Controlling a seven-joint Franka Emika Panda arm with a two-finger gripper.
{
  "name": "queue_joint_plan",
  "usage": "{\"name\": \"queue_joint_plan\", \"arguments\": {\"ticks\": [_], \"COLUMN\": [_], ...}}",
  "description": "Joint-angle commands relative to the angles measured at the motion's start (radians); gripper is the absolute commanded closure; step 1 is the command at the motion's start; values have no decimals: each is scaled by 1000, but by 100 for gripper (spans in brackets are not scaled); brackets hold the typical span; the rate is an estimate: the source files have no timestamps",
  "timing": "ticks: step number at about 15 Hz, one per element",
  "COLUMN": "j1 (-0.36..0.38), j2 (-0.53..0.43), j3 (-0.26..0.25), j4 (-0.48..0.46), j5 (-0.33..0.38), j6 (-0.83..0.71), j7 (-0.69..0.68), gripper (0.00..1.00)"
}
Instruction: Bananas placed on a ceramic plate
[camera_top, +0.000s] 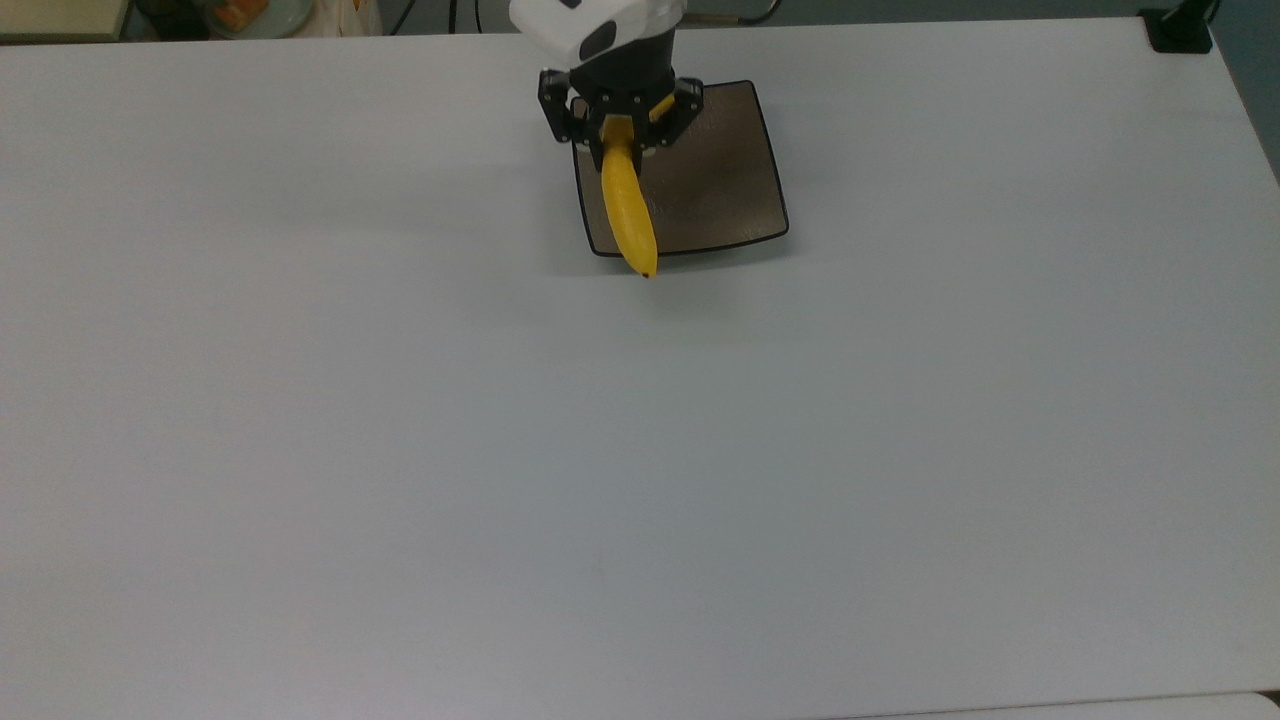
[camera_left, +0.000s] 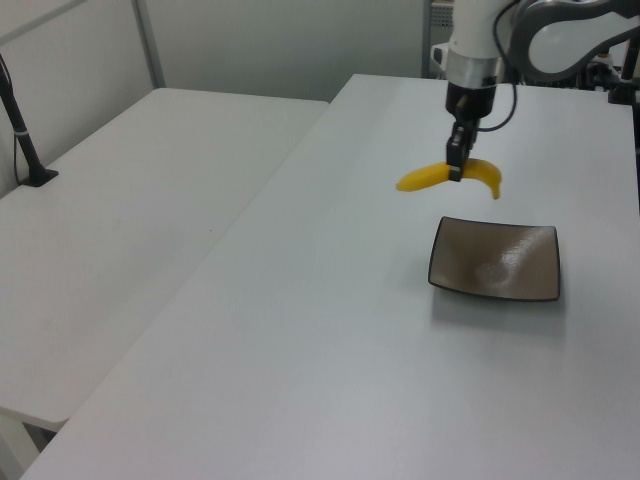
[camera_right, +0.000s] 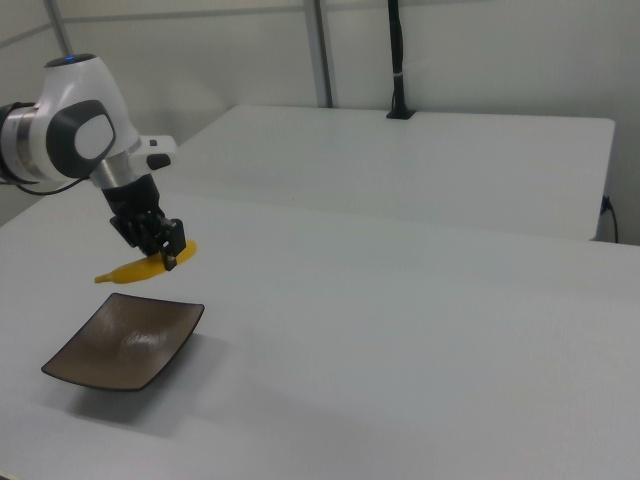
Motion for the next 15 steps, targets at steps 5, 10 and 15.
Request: {"name": "queue_joint_plan", "arguments": {"ticks": [5, 10, 15], "j1": [-3, -4, -61], "j2": [-52, -41, 11], "j3": [-2, -3, -5], "j4": [-70, -28, 155], "j5": [-2, -5, 0], "j6": [-85, -88, -321], "j7": [-41, -91, -329], "gripper": [0, 0, 0]}}
